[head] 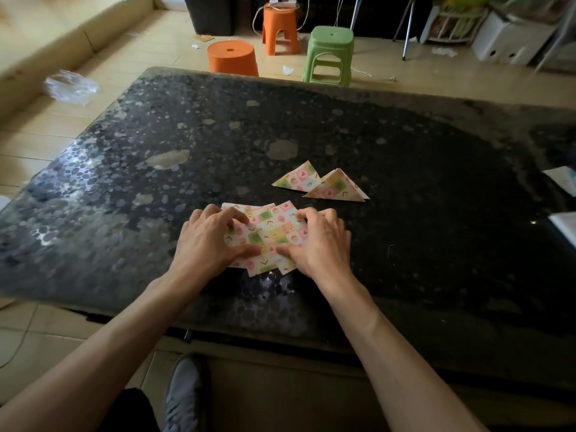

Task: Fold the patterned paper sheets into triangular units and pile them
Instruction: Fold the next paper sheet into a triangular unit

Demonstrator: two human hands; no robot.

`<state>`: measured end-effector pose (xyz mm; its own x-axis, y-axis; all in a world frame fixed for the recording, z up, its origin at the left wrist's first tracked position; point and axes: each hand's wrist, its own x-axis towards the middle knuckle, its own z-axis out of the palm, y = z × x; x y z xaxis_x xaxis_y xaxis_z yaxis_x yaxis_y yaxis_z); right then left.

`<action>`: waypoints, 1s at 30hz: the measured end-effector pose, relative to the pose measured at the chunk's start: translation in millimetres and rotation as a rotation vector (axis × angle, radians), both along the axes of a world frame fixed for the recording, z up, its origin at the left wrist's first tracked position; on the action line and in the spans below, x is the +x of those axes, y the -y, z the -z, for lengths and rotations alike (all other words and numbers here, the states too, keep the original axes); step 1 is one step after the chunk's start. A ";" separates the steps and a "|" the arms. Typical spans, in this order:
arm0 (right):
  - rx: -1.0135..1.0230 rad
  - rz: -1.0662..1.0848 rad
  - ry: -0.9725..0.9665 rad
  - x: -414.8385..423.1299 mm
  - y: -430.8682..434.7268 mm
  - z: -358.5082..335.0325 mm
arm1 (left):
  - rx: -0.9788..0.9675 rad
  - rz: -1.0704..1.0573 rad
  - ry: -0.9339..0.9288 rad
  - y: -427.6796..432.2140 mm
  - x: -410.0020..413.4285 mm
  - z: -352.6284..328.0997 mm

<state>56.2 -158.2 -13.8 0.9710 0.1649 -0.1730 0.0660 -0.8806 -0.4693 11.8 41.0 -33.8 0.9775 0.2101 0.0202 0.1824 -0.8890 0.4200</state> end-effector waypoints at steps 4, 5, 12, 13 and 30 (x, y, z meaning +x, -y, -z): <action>-0.101 0.046 -0.128 13.7 8.5 -12.9 | 0.007 0.011 -0.017 -4.9 0.4 -0.2; -0.120 0.054 -0.163 17.2 10.9 -15.4 | 0.008 0.013 -0.022 -6.9 1.1 0.4; -0.094 0.053 -0.210 21.6 16.1 -22.8 | -0.007 0.022 -0.040 -14.2 5.1 1.0; -0.107 0.056 -0.184 20.3 16.7 -21.5 | 0.000 0.017 -0.041 -17.2 6.1 -0.8; 0.033 -0.125 0.038 5.5 52.0 4.3 | 0.187 0.176 0.065 54.9 20.2 5.8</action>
